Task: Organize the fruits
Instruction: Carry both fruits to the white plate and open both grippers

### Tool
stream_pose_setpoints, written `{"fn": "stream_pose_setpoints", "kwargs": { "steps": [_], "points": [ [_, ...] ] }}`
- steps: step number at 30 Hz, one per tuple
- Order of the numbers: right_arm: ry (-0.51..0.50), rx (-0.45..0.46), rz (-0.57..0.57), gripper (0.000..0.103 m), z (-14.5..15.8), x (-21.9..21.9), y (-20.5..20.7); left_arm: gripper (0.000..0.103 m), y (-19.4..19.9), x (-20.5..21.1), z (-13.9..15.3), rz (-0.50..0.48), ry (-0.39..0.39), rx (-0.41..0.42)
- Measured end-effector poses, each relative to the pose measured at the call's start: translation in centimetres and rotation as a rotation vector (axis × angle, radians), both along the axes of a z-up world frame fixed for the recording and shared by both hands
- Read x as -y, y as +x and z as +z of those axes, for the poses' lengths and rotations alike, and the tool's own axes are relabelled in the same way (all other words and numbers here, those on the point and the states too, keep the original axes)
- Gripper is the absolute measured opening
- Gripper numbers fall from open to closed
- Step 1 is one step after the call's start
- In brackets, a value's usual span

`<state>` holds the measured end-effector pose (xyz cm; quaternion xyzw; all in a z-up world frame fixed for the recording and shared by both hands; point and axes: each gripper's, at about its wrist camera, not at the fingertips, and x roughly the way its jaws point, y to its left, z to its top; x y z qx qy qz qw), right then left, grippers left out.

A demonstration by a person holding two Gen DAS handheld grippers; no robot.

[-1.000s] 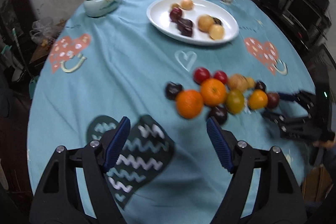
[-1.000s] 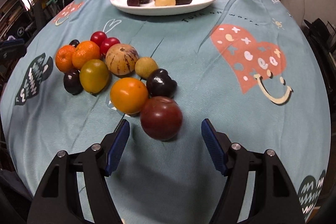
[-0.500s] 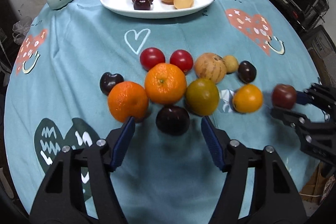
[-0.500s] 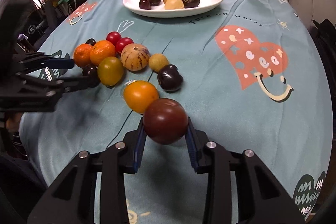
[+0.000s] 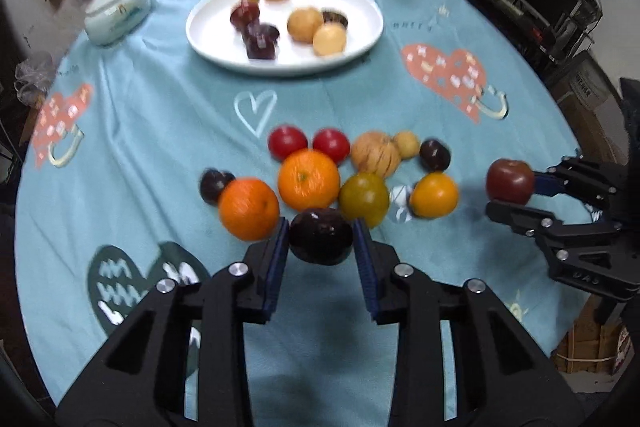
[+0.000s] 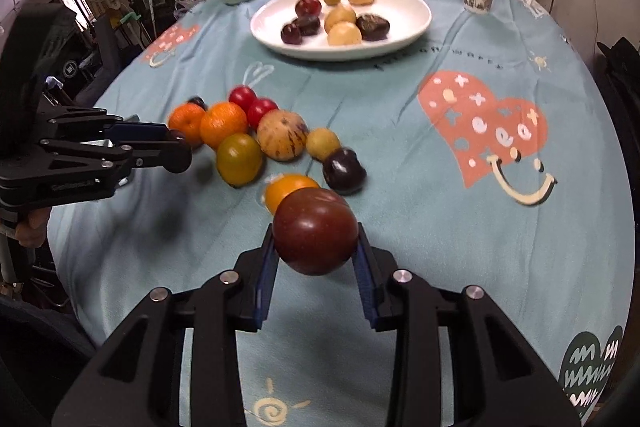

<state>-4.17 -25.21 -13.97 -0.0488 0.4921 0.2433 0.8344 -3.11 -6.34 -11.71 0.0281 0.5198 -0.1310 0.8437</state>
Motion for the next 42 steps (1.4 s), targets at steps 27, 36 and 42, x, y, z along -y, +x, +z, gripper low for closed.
{"fn": "stream_pose_setpoints", "kwargs": {
  "steps": [27,36,42],
  "points": [
    [0.011,0.243,-0.006,0.036,9.2,-6.6,14.3,0.033,15.5,-1.3,6.2,0.109,0.017,0.165],
    [-0.038,0.191,-0.018,0.036,5.7,-7.5,20.1,0.034,20.3,-1.3,2.3,0.131,0.054,0.108],
    [-0.063,0.143,-0.016,0.036,3.3,-7.9,23.0,0.034,21.7,-1.5,0.0,0.145,0.076,0.067]
  ]
}}
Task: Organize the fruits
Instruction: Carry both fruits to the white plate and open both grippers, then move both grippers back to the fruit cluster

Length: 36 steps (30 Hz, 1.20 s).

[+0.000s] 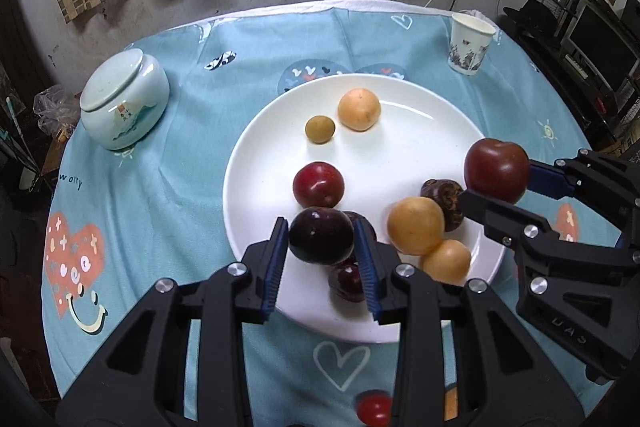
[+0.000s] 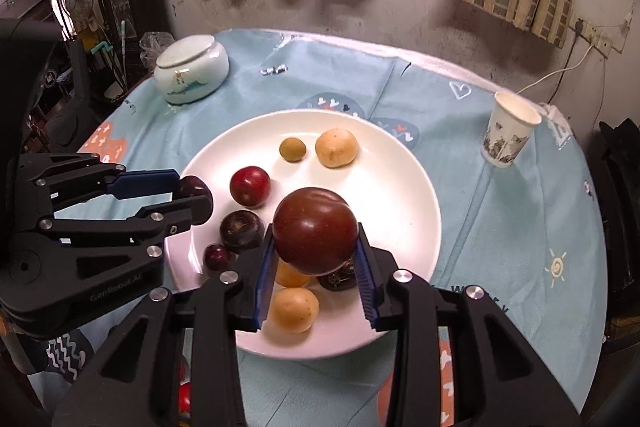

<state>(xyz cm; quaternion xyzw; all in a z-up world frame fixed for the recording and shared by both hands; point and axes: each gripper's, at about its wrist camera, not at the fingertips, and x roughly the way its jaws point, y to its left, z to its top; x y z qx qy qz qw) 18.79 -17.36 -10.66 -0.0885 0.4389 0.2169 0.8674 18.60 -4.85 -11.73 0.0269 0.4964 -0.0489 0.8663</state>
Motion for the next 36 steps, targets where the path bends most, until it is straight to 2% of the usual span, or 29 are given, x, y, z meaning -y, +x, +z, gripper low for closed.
{"fn": "stream_pose_setpoints", "kwargs": {
  "steps": [9,15,19,20,21,22,29,36],
  "points": [
    [-0.063,-0.028,-0.008,0.037,-2.1,-0.6,1.5,0.035,0.8,-0.1,-0.5,0.007,0.005,0.001],
    [-0.073,-0.016,-0.019,0.037,-1.4,-0.2,1.3,0.044,0.4,-0.5,0.5,0.014,0.004,0.022],
    [-0.088,-0.013,-0.032,0.041,-1.0,-0.1,1.0,0.045,-0.3,-0.5,1.2,0.014,0.003,0.032],
    [-0.088,-0.004,-0.035,0.046,-0.7,0.0,0.9,0.046,-0.5,-0.6,1.4,0.013,0.002,0.036],
    [-0.088,0.012,-0.044,0.067,-0.3,0.0,0.7,0.046,-0.7,-0.6,1.7,0.014,0.001,0.040],
    [-0.080,0.032,-0.051,0.069,0.0,0.1,0.4,0.046,-1.0,-0.7,1.9,0.015,0.001,0.043],
    [-0.082,0.096,-0.031,0.069,3.3,-0.4,-1.6,0.046,-3.0,-1.4,4.6,0.028,-0.026,0.088],
    [-0.069,0.139,-0.058,0.069,6.9,-0.2,-5.0,0.051,-6.3,-1.5,8.0,0.015,-0.059,0.153]
  ]
}}
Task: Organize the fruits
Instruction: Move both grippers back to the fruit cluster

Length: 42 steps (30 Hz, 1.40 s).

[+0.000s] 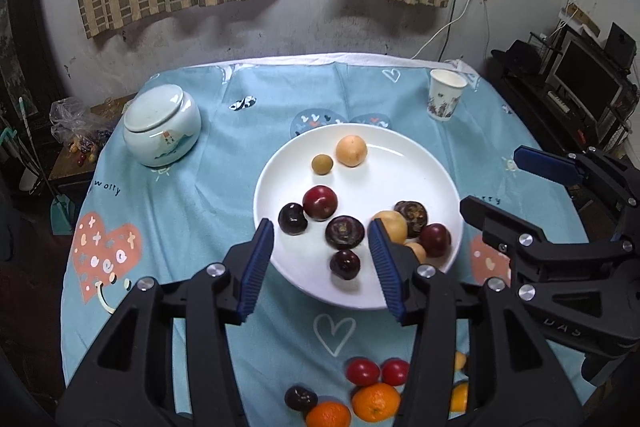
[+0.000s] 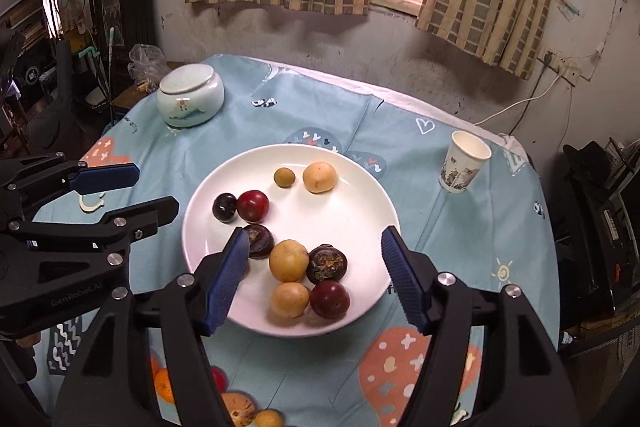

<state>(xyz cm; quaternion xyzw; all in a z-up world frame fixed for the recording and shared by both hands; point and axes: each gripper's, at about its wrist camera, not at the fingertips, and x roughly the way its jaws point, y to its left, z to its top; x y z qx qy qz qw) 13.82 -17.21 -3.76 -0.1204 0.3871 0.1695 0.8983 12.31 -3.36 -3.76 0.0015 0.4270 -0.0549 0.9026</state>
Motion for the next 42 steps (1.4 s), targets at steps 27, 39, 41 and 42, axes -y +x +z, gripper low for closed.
{"fn": "stream_pose_setpoints", "kwargs": {
  "steps": [27,39,41,42],
  "points": [
    [-0.023,0.070,-0.024,0.069,3.9,0.5,-9.8,0.055,-8.5,1.1,4.4,-0.064,-0.010,0.082],
    [0.070,-0.032,-0.010,0.069,-2.3,4.6,-14.8,0.064,-12.8,-3.1,-0.8,-0.008,0.048,-0.002],
    [0.054,-0.114,-0.019,0.069,-5.8,5.5,-16.2,0.064,-13.7,-4.2,-2.5,0.008,0.047,-0.051],
    [0.057,-0.152,-0.024,0.069,-7.2,5.8,-16.7,0.064,-14.1,-4.7,-3.4,0.018,0.041,-0.074]
  ]
}}
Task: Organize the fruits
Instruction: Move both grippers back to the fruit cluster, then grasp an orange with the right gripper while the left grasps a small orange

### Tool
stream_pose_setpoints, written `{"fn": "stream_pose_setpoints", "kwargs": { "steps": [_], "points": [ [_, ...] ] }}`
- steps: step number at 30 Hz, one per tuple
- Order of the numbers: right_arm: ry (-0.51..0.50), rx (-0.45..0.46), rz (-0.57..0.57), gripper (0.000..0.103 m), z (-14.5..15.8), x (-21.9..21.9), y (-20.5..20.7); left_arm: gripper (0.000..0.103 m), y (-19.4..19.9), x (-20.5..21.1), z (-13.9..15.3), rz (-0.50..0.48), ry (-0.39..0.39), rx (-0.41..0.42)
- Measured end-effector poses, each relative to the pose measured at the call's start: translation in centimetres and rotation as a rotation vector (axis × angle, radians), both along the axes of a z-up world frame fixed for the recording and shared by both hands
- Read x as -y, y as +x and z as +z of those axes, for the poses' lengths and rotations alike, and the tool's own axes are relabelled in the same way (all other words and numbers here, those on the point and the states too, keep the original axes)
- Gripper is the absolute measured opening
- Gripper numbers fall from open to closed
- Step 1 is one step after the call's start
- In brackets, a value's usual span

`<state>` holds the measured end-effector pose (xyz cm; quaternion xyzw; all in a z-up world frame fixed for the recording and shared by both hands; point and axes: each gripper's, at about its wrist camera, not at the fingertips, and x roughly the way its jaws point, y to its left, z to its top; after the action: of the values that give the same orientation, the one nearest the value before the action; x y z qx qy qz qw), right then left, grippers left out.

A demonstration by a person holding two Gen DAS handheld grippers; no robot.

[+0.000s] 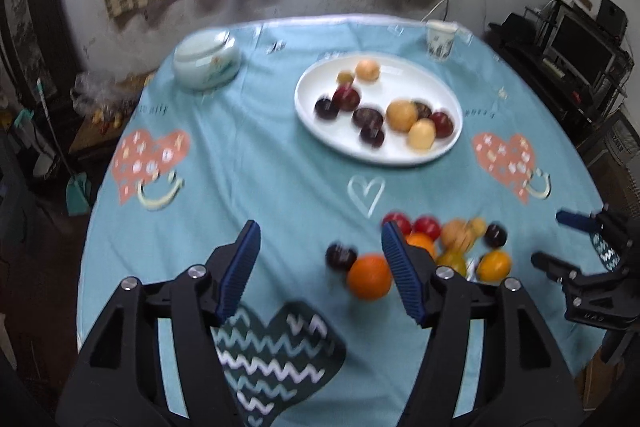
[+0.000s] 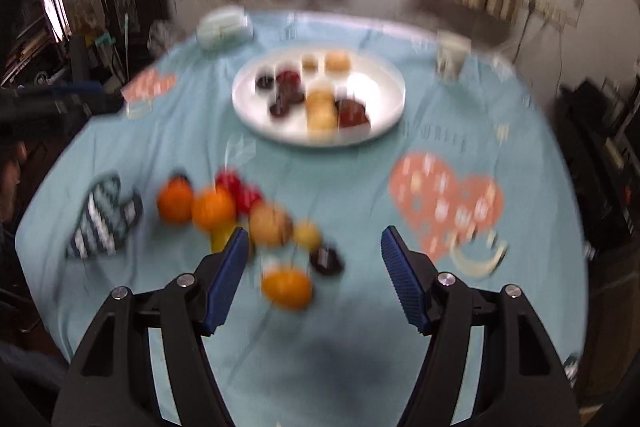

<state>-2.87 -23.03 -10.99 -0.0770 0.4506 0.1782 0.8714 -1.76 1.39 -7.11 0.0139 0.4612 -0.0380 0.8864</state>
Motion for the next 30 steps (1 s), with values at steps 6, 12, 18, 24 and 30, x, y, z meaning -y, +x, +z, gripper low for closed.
{"fn": "stream_pose_setpoints", "kwargs": {
  "steps": [6,12,18,24,30],
  "points": [
    [0.001,-0.145,-0.048,0.069,-6.2,0.4,-1.4,0.064,-1.7,-1.0,-3.8,0.011,-0.006,-0.114],
    [0.019,-0.161,-0.009,0.062,-6.7,-1.4,0.2,0.064,-2.1,0.5,-5.7,-0.029,-0.016,-0.173],
    [-0.007,-0.178,0.085,0.041,-6.6,-2.6,0.4,0.064,-0.5,1.4,-7.2,-0.023,-0.038,-0.211],
    [0.046,-0.202,0.039,0.041,-6.0,-0.8,0.0,0.060,1.6,2.4,-8.7,-0.037,-0.042,-0.242],
    [0.061,-0.214,0.039,0.041,-5.8,-0.6,-0.5,0.060,3.0,3.3,-9.5,-0.054,-0.075,-0.269]
  ]
}}
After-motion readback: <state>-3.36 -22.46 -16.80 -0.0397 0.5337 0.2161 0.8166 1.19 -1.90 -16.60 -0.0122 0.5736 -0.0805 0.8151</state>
